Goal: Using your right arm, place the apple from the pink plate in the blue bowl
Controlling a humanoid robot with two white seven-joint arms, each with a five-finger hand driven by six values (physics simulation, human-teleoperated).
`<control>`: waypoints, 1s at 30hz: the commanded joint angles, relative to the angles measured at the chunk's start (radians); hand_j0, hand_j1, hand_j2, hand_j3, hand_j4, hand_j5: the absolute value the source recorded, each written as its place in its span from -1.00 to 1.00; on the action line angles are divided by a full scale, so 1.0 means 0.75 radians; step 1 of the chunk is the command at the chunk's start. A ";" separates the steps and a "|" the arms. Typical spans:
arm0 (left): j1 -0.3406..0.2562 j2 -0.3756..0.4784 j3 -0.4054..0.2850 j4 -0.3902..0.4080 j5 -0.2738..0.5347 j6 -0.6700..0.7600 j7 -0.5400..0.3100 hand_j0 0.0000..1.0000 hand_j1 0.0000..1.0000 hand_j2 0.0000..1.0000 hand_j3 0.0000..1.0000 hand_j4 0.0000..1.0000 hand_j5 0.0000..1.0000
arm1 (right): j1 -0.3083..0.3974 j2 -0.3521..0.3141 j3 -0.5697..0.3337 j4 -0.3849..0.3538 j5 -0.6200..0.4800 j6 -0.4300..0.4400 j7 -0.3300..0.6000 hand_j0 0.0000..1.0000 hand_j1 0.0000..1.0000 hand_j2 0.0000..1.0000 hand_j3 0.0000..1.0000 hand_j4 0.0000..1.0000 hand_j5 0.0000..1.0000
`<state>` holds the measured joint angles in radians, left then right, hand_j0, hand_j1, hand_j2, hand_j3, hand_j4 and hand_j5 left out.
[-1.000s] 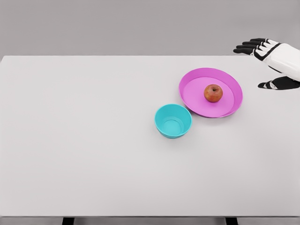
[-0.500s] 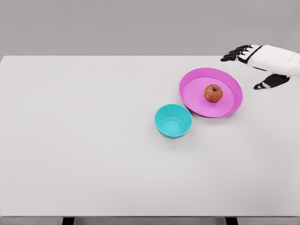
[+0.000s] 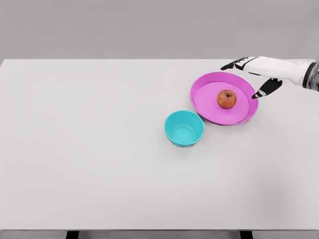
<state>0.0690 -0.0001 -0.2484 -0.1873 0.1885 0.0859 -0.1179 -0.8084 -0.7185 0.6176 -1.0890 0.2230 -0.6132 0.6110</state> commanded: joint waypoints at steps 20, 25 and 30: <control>0.000 0.000 0.000 0.000 0.000 0.000 0.000 1.00 1.00 1.00 1.00 1.00 1.00 | -0.094 0.175 0.189 0.317 0.032 0.003 0.000 1.00 1.00 1.00 1.00 1.00 1.00; 0.000 0.000 0.000 0.000 0.000 0.000 0.000 1.00 1.00 1.00 1.00 1.00 1.00 | -0.094 0.187 0.191 0.319 0.036 0.003 0.000 1.00 1.00 1.00 1.00 1.00 1.00; 0.000 0.000 0.000 0.000 0.000 0.000 0.000 1.00 1.00 1.00 1.00 1.00 1.00 | -0.094 0.185 0.195 0.319 0.044 0.003 0.000 0.93 0.93 0.93 0.93 0.93 0.93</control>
<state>0.0690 -0.0001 -0.2483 -0.1873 0.1884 0.0859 -0.1179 -0.8790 -0.5802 0.7643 -0.8497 0.2600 -0.6134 0.6112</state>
